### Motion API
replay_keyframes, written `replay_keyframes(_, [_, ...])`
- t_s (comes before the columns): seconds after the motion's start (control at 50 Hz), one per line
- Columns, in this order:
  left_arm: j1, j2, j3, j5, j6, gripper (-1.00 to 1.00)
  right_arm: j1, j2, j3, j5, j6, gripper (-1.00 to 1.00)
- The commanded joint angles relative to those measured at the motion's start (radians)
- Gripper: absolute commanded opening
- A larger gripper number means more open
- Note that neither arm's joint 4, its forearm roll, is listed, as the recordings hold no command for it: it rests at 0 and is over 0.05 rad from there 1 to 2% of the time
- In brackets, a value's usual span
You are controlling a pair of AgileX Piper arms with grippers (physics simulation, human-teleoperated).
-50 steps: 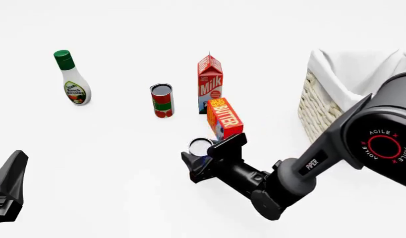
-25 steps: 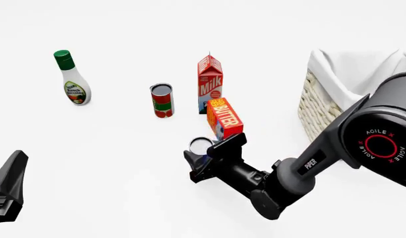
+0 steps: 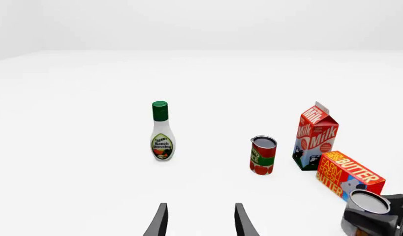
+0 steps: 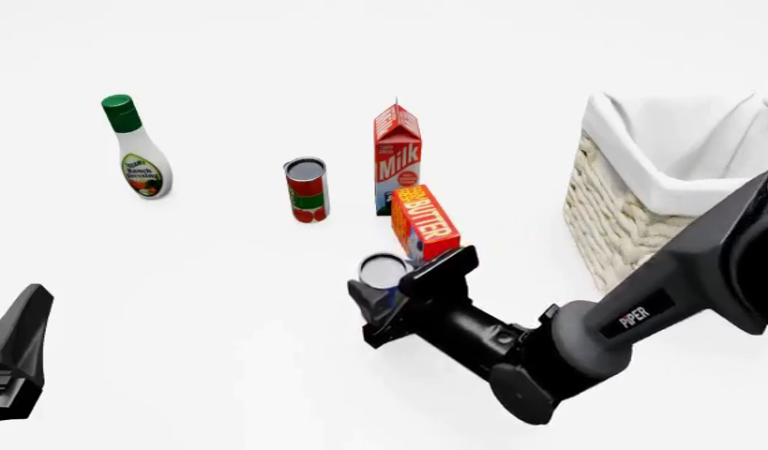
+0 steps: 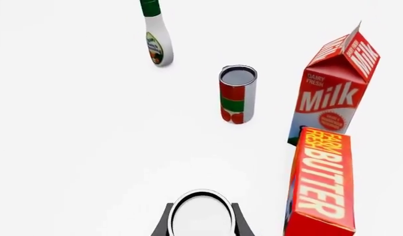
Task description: Pick the alphabet soup and place it in the basket.
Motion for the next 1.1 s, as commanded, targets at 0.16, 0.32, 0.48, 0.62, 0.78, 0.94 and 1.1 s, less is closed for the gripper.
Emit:
replay_keyframes(0.16, [0.000, 0.000, 0.000, 0.000, 0.000, 1.00, 0.013, -0.182, 0.073, 0.021, -0.005, -1.00])
replay_keyframes(0.32, [0.000, 0.000, 0.000, 0.000, 0.000, 1.00, 0.017, -0.291, 0.103, 0.063, -0.030, -1.00])
replay_keyframes(0.48, [0.000, 0.000, 0.000, 0.000, 0.000, 1.00, 0.011, -0.387, 0.126, 0.094, -0.046, -1.00])
replay_keyframes(0.62, [0.000, 0.000, 0.000, 0.000, 0.000, 1.00, 0.005, -0.496, 0.144, 0.141, -0.058, -1.00])
replay_keyframes(0.78, [0.000, 0.000, 0.000, 0.000, 0.000, 1.00, -0.002, -0.588, 0.158, 0.182, -0.077, -1.00])
replay_keyframes(0.94, [0.000, 0.000, 0.000, 0.000, 0.000, 1.00, -0.006, -0.669, 0.156, 0.234, -0.097, -1.00])
replay_keyframes(1.1, [0.000, 0.000, 0.000, 0.000, 0.000, 1.00, -0.034, -0.769, 0.155, 0.293, -0.112, -1.00])
